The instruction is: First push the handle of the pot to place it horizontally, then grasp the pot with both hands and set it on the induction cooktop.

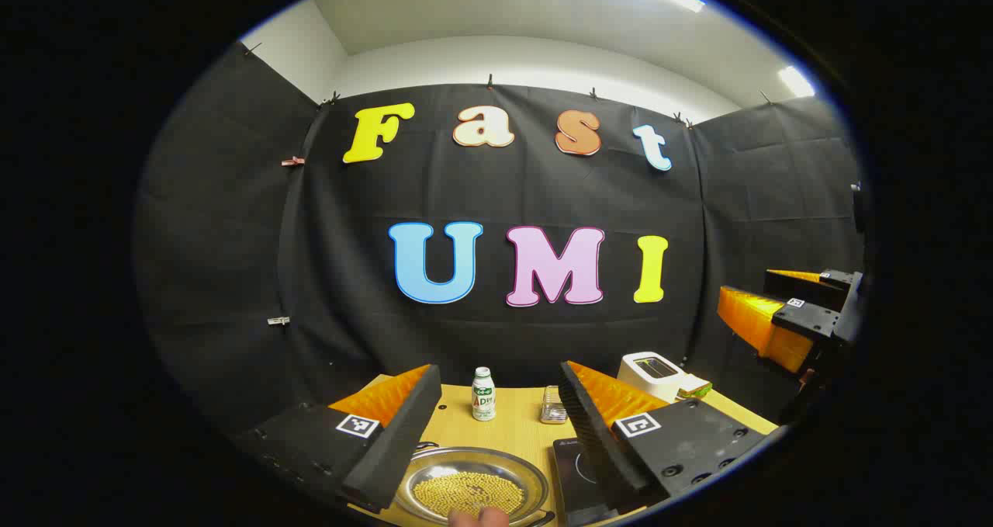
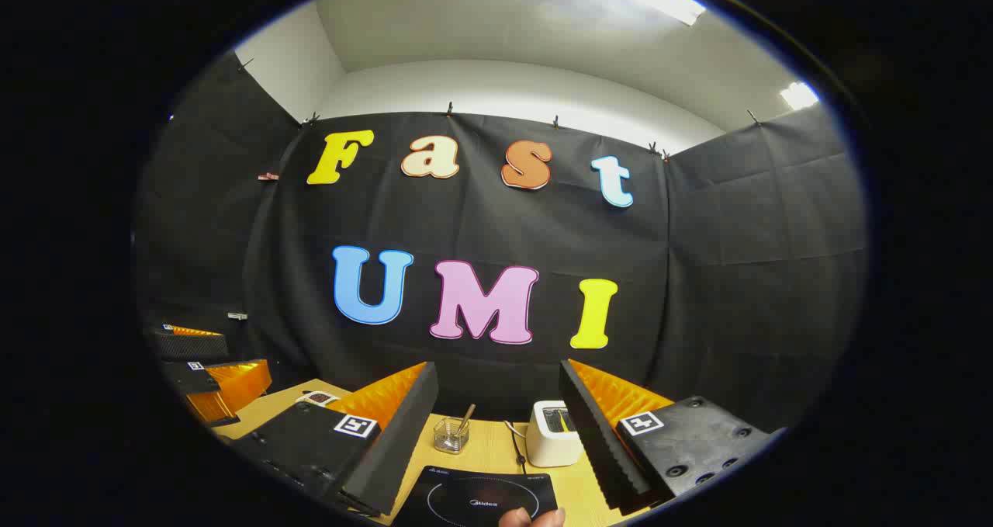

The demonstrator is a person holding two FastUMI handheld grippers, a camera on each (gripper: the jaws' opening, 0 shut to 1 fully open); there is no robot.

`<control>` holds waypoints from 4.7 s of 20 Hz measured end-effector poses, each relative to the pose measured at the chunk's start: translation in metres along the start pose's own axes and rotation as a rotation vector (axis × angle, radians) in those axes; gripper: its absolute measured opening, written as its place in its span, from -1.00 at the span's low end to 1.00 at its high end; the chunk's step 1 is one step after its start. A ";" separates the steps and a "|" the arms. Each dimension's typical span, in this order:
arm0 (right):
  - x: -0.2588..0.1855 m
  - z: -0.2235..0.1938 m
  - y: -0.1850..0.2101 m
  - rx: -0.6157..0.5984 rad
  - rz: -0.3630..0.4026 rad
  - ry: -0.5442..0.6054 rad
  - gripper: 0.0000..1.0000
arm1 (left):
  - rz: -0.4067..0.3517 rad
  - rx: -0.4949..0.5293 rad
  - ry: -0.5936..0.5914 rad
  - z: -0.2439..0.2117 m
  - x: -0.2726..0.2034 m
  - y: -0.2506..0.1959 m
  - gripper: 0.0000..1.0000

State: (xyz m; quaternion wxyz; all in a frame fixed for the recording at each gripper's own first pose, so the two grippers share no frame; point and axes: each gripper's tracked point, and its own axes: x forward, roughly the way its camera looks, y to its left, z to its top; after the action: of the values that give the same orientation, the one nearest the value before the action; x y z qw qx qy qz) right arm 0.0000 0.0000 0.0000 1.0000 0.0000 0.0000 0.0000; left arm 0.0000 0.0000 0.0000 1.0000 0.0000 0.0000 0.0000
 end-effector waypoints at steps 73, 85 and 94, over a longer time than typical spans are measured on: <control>-0.068 -0.050 -0.089 -0.077 -0.119 0.133 0.94 | -0.278 0.204 1.324 -0.382 -0.062 -0.029 -0.89; -0.074 -0.069 -0.134 -0.080 -0.158 0.174 0.95 | -0.225 0.203 1.301 -0.384 -0.018 -0.060 -0.89; -0.067 -0.087 -0.161 -0.064 -0.165 0.205 0.95 | -0.161 0.162 1.272 -0.384 0.028 -0.082 -0.89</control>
State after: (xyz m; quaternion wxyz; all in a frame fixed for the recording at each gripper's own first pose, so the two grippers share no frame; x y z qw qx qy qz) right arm -0.0674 -0.1608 -0.0867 0.9908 -0.0320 0.1023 -0.0822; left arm 0.0281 -0.0818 -0.3842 0.7984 0.0753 0.5927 -0.0748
